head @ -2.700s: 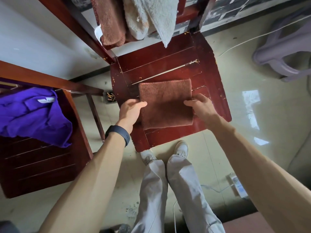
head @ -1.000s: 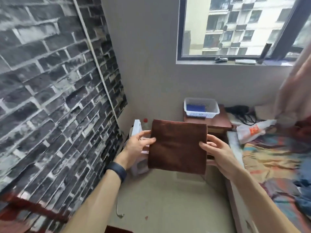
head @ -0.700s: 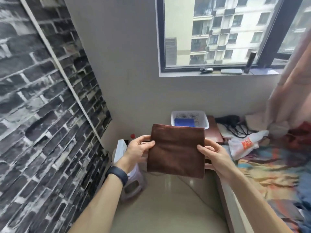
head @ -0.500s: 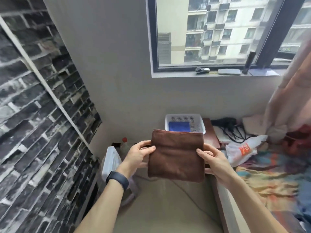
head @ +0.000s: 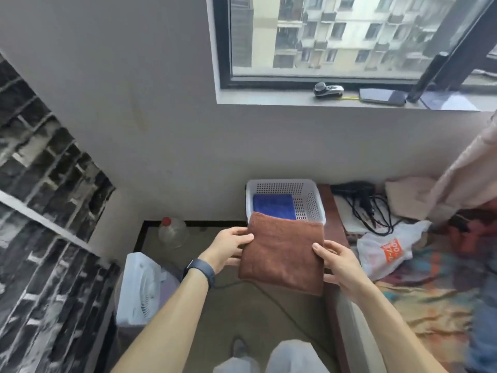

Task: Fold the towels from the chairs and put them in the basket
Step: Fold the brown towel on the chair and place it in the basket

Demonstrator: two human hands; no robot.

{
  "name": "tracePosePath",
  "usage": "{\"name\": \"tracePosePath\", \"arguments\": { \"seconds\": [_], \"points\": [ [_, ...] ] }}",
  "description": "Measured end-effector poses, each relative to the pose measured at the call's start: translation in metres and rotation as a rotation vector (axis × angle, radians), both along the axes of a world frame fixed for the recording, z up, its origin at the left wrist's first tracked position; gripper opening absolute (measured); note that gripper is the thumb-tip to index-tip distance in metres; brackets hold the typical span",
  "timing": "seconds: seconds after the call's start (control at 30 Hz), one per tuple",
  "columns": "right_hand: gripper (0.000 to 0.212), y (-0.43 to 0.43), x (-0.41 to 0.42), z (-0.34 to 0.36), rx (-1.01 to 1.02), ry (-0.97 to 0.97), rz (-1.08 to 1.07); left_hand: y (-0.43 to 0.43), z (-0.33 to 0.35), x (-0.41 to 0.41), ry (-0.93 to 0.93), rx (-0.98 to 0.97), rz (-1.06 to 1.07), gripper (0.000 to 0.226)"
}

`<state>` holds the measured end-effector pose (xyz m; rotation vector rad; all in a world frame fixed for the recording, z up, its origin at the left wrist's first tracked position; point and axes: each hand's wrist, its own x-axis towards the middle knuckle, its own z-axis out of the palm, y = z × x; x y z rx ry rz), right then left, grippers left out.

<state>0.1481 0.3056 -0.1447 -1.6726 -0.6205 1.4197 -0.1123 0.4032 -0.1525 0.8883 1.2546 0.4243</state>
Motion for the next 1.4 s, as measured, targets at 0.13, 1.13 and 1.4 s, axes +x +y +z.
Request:
{"name": "tracePosePath", "arguments": {
  "seconds": [0.13, 1.13, 1.4],
  "points": [
    [0.024, 0.041, 0.014, -0.020, -0.070, -0.006, -0.047, 0.050, -0.027, 0.017, 0.034, -0.072, -0.035, 0.028],
    [0.048, 0.328, 0.084, -0.239, -0.506, -0.192, 0.026, 0.264, -0.187, 0.141, 0.510, -0.183, -0.142, 0.068],
    [0.047, 0.321, 0.074, -0.241, -0.522, -0.299, 0.014, 0.260, -0.186, 0.149, 0.797, -0.074, -0.291, 0.066]
  ]
}}
